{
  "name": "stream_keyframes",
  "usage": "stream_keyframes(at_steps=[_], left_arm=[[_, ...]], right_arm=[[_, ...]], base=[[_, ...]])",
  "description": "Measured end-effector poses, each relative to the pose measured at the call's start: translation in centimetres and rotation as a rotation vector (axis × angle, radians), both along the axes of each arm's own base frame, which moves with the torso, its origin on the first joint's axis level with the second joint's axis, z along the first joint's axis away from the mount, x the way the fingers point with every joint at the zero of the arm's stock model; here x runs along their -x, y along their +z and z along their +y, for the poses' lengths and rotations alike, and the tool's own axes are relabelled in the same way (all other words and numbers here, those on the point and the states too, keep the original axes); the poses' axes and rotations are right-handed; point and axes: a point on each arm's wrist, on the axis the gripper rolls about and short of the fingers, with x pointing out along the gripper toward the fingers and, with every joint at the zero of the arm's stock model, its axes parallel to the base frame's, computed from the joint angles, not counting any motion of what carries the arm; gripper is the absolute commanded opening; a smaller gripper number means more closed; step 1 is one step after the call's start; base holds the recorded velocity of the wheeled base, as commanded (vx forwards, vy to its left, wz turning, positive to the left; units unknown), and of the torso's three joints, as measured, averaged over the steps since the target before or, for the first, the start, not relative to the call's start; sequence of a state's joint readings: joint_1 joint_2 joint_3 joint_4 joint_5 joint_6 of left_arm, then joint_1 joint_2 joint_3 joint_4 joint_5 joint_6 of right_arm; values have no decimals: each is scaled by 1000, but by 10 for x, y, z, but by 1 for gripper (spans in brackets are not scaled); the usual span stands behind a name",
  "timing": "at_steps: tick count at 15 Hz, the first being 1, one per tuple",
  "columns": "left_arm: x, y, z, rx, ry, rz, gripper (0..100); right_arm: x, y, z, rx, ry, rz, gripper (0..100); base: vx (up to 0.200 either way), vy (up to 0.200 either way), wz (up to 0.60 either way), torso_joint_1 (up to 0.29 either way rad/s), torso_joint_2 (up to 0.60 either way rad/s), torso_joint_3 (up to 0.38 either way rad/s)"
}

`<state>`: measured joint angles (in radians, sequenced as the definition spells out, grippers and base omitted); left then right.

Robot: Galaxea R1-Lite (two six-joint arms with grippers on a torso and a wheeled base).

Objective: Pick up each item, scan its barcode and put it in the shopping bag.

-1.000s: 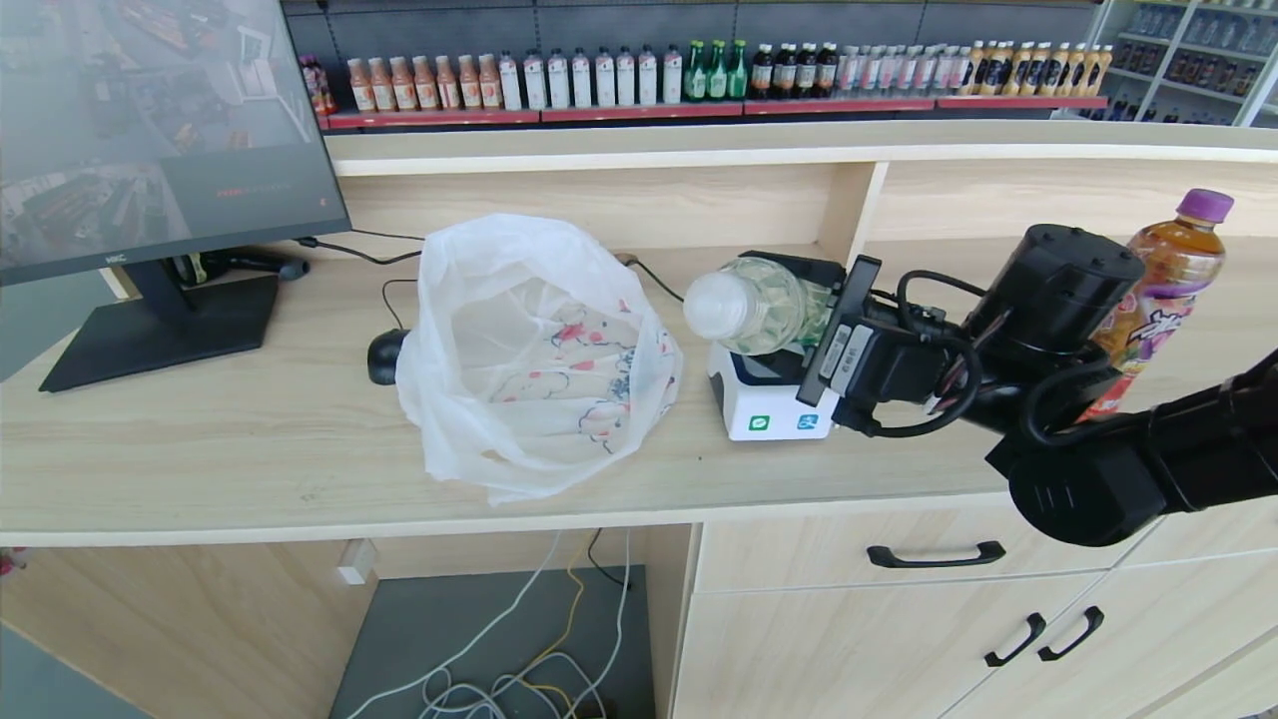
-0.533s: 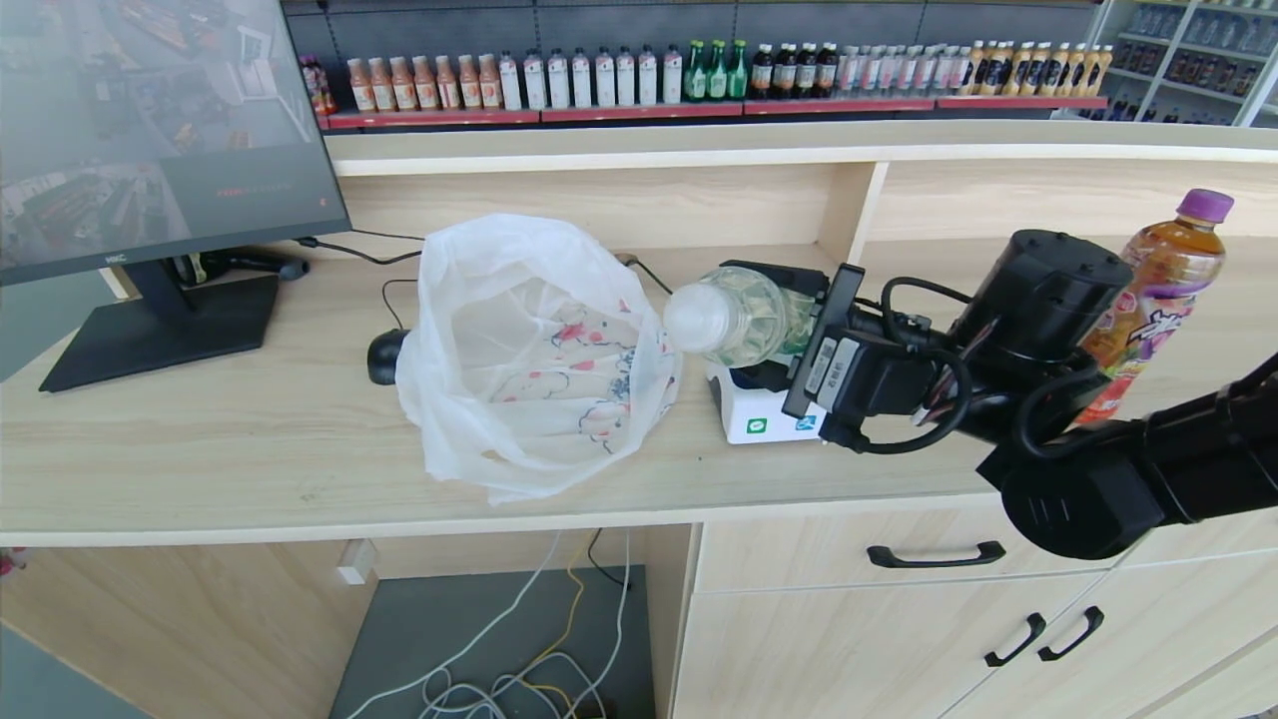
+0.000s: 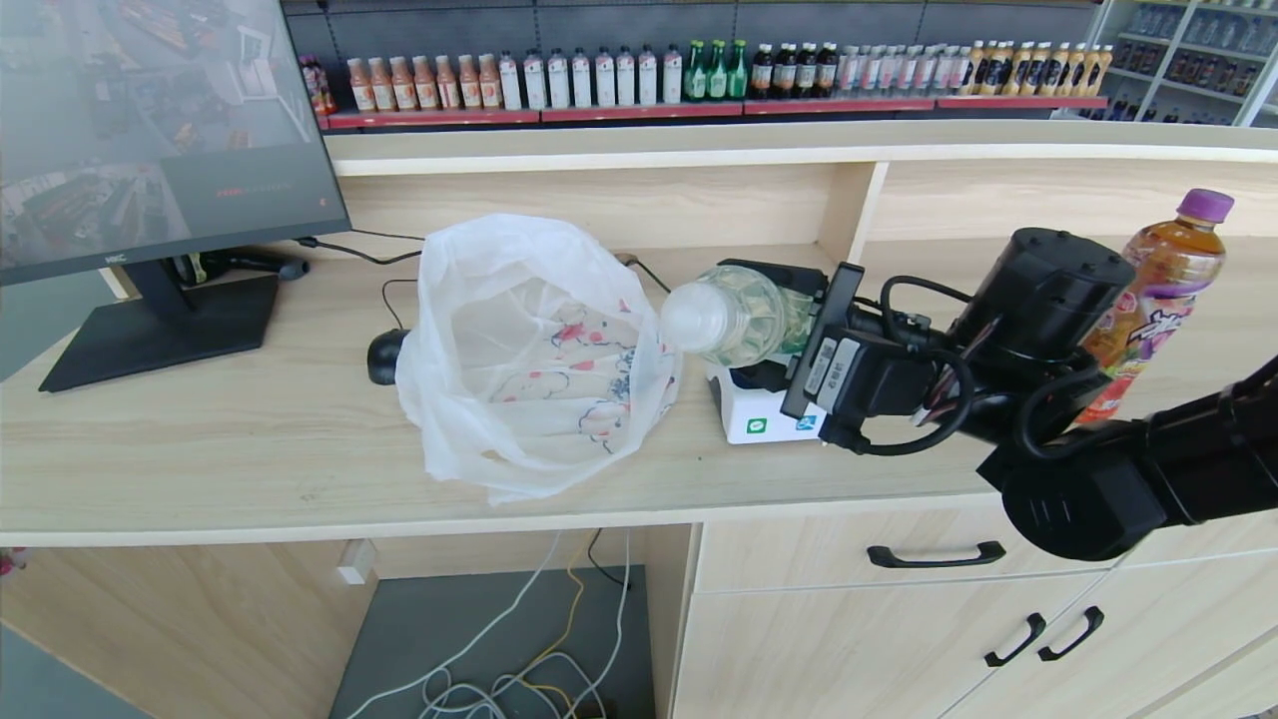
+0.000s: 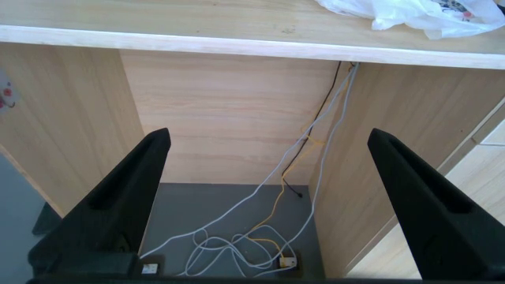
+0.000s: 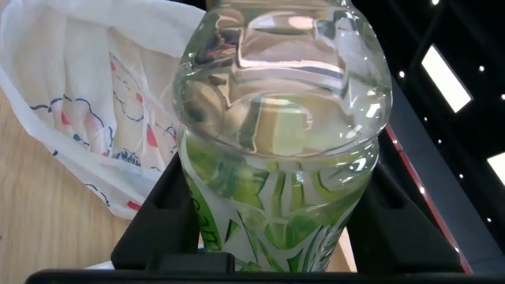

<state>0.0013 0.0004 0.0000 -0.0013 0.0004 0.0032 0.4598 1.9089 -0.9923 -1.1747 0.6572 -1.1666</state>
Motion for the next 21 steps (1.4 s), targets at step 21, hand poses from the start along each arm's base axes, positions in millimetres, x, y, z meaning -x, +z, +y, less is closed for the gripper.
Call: stream_keyframes(at_steps=[21], left_arm=[[0,0,0,0,0,0,100]], right_arm=[[37,58,-15,-225,72,161,0]], base=[[0,0,0,0,0,0]])
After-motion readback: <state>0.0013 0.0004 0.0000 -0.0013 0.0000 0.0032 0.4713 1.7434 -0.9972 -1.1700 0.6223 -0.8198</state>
